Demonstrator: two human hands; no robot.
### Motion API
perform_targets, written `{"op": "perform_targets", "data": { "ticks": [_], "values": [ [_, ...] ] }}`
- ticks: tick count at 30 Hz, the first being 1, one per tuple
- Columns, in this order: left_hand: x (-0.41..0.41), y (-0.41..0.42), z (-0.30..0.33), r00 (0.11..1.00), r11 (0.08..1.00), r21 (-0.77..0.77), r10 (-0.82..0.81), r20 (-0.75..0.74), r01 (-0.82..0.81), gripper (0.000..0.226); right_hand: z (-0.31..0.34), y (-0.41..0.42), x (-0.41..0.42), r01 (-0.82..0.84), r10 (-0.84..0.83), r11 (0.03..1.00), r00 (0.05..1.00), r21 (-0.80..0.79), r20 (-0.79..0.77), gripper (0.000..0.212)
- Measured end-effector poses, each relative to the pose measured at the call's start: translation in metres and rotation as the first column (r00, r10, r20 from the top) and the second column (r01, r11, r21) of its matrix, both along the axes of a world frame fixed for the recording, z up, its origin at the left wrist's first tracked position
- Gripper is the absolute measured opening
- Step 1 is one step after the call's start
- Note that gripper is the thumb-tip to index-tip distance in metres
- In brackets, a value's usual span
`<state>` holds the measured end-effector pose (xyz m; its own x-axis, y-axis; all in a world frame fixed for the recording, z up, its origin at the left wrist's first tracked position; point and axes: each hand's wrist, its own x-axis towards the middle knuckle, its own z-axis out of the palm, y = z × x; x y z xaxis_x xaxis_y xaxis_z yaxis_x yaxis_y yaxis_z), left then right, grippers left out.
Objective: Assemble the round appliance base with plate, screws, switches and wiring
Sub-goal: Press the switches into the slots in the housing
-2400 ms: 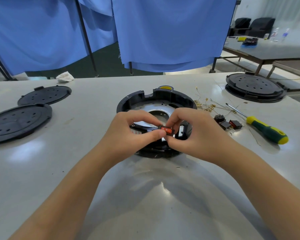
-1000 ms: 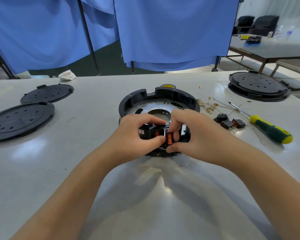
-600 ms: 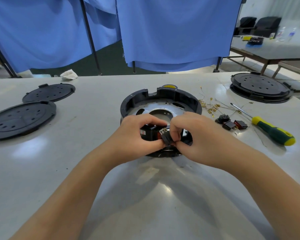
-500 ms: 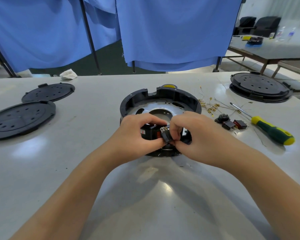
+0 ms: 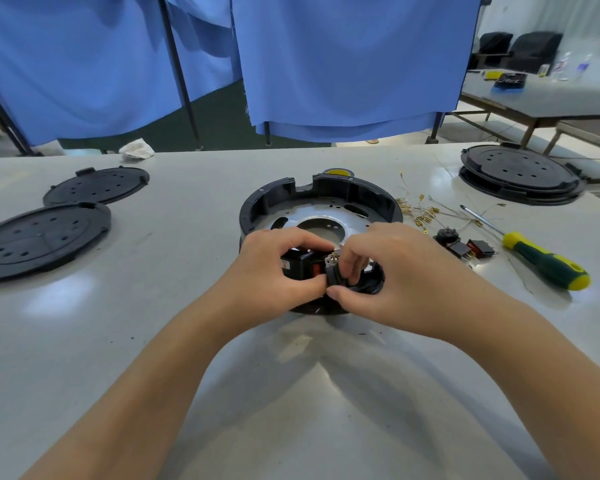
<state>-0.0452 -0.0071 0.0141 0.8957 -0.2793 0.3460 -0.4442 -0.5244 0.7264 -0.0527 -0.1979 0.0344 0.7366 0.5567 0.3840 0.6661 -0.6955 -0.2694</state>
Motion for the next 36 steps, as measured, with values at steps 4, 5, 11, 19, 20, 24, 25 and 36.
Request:
{"op": "perform_targets", "data": {
  "ticks": [4, 5, 11, 19, 20, 24, 25, 36],
  "values": [
    [0.000, 0.000, -0.001, 1.000, 1.000, -0.006, 0.016, 0.002, -0.016, 0.030, 0.000, -0.001, 0.001, 0.030, -0.030, 1.000, 0.999, -0.003, -0.011, 0.019],
    [0.001, 0.000, -0.001, 1.000, 1.000, -0.004, 0.015, 0.002, -0.015, 0.030, 0.001, -0.001, 0.001, 0.035, -0.035, 0.999, 0.999, -0.010, -0.018, 0.021],
    [0.000, 0.000, -0.001, 1.000, 1.000, -0.018, 0.020, -0.020, -0.021, 0.027, 0.002, 0.000, -0.001, 0.068, -0.069, 0.997, 0.997, -0.020, -0.017, 0.021],
    [0.001, -0.003, -0.001, 0.999, 0.996, 0.089, 0.032, -0.013, -0.031, 0.038, 0.014, -0.005, 0.000, 0.139, -0.137, 0.990, 0.982, 0.008, -0.127, 0.021],
    [0.000, -0.003, -0.001, 1.000, 0.994, 0.102, 0.028, -0.008, -0.027, 0.041, 0.014, -0.005, 0.000, 0.134, -0.133, 0.991, 0.979, -0.004, -0.153, 0.022],
    [-0.001, -0.002, 0.000, 1.000, 0.993, 0.118, 0.010, -0.008, -0.009, 0.047, 0.012, -0.002, 0.001, 0.119, -0.126, 0.992, 0.973, -0.048, -0.192, 0.021],
    [-0.001, -0.002, 0.000, 1.000, 0.993, 0.116, 0.008, -0.011, -0.007, 0.047, 0.011, -0.002, 0.001, 0.120, -0.128, 0.991, 0.973, -0.050, -0.191, 0.020],
    [0.001, -0.003, -0.003, 1.000, 0.995, 0.094, 0.010, 0.016, -0.011, 0.046, 0.004, -0.003, 0.004, 0.104, -0.107, 0.994, 0.984, -0.029, -0.145, 0.020]
  ]
}}
